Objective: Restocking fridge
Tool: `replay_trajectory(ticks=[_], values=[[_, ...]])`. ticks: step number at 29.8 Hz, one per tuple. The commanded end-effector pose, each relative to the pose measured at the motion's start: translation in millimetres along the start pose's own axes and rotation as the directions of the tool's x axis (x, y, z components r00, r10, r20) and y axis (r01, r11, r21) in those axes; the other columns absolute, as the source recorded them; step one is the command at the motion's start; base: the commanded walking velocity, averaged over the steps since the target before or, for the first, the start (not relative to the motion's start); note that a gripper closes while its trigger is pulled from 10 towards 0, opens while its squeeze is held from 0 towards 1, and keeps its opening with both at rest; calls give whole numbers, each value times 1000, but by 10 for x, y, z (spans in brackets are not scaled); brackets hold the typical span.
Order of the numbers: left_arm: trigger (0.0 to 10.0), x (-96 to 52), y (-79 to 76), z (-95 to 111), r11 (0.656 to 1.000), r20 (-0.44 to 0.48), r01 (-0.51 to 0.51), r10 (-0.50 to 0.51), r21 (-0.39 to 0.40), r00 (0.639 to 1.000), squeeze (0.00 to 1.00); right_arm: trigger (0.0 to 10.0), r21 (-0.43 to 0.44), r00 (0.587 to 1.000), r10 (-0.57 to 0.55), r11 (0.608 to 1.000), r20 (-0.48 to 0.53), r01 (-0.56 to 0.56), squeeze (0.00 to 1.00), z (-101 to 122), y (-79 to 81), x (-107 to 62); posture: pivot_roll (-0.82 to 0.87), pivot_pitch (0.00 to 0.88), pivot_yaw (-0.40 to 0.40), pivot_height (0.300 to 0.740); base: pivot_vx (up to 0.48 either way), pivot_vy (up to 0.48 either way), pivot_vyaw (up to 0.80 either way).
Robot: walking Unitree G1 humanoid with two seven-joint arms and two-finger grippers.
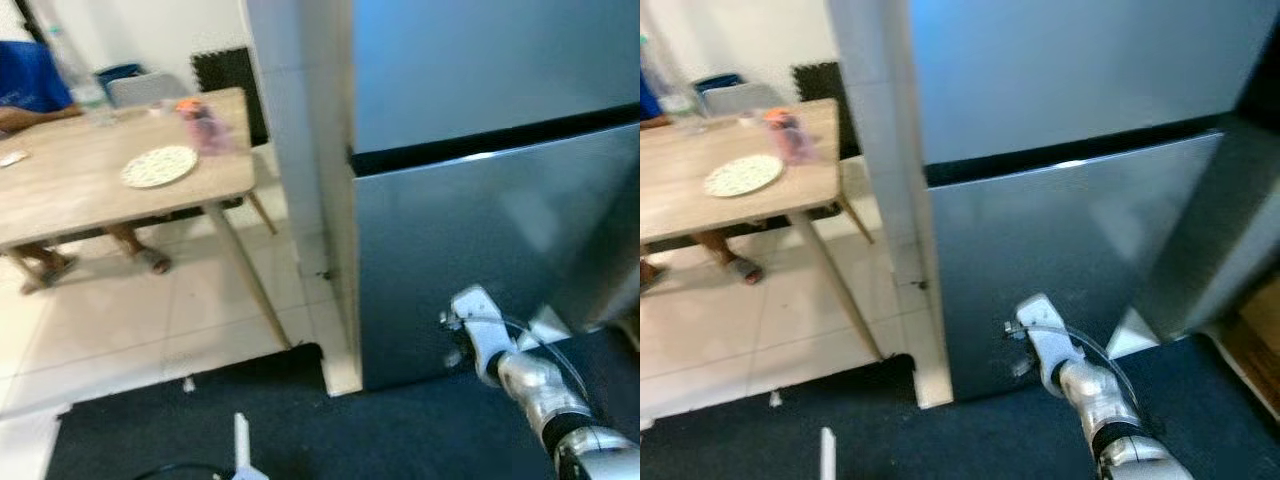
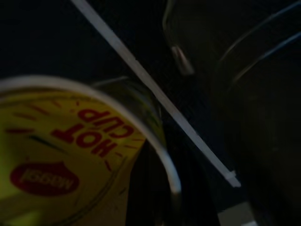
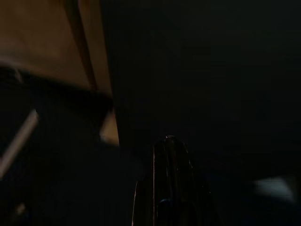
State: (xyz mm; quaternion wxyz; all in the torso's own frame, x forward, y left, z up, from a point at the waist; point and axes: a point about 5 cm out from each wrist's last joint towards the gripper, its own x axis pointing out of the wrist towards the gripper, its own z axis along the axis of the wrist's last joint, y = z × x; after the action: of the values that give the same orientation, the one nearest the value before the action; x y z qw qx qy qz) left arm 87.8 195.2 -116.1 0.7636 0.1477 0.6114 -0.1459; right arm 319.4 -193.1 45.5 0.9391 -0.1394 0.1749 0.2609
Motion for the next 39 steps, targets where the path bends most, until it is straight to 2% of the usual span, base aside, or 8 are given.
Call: replay_trajectory(ticks=[1,3,4,14,32,33,34,39], values=[[10000,6,8,262,1000,100,-10,10,1,995,0,10000,-19,977,172,985,122,-171,75,278,101,76,-25,0,6,740,0,0,0],[10000,6,10,263,1000,100,-10,10,1,995,0,10000,-32,965,218,976,149,-215,75,352,115,82,-25,0,6,740,0,0,0],[10000,6,11,268,1000,102,-9,9,1,995,0,10000,-57,948,258,966,185,-252,1000,464,117,87,-25,0,4,740,0,0,0],[10000,7,-7,292,1000,109,1,-3,13,994,0,10000,-257,820,458,886,344,-387,1000,1278,35,42,-24,5,0,740,0,0,0],[10000,6,-24,161,999,81,9,-13,49,997,0,10000,-643,916,303,763,262,-68,1000,2019,-145,118,-10,100,-19,740,0,0,0],[10000,6,-29,150,999,79,10,-14,51,997,0,10000,-652,913,306,756,271,-60,827,2080,-133,123,-8,108,-19,740,0,0,0],[10000,6,-34,139,999,77,11,-15,53,997,0,10000,-672,913,311,738,266,-56,0,2128,-120,129,-5,115,-21,740,0,0,0],[10000,5,-39,123,998,74,13,-17,60,997,0,10000,-729,916,314,684,250,-36,0,2235,-89,156,-4,128,-24,740,0,0,0]])
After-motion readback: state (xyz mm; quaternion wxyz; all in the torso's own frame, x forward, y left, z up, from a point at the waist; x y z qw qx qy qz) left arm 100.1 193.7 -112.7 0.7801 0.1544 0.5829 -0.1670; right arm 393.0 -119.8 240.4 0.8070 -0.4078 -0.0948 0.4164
